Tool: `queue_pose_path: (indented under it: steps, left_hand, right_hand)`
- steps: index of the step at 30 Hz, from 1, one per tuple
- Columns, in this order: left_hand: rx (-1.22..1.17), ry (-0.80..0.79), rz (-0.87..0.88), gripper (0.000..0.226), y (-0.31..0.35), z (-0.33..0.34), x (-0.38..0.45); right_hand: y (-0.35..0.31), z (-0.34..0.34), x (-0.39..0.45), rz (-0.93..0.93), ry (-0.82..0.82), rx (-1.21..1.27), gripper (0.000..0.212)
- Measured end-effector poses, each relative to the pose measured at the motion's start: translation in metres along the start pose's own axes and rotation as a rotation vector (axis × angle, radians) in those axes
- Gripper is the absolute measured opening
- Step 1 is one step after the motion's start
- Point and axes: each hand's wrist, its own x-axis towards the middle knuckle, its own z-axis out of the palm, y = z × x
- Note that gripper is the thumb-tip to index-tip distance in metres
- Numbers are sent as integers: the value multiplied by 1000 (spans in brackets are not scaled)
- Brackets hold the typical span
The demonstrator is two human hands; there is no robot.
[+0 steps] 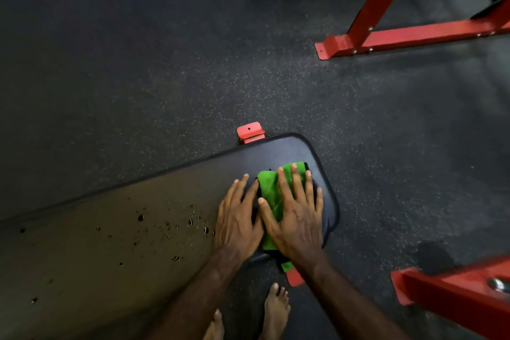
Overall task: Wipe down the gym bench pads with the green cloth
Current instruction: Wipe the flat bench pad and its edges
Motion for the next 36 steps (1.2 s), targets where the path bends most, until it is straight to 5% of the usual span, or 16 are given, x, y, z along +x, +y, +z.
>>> queue_pose_path:
  steps: [8, 15, 22, 28, 33, 36]
  left_hand:
    - [143, 139, -130, 61, -51, -28, -3]
    - [218, 92, -84, 66, -66, -24, -8]
    - [187, 87, -88, 66, -67, -23, -8]
    - [194, 96, -80, 66, -68, -22, -9]
    - [192, 97, -90, 67, -67, -22, -8]
    - [192, 87, -90, 67, -67, -23, -8]
  right_hand:
    - [25, 19, -6, -125, -117, -173, 75]
    - [13, 19, 80, 218, -49, -75, 70]
    - [45, 5, 23, -268, -187, -221, 69]
    - [8, 24, 91, 161, -52, -132, 65]
    - [3, 20, 40, -250, -176, -189, 67]
    - [38, 5, 40, -304, -177, -224, 67]
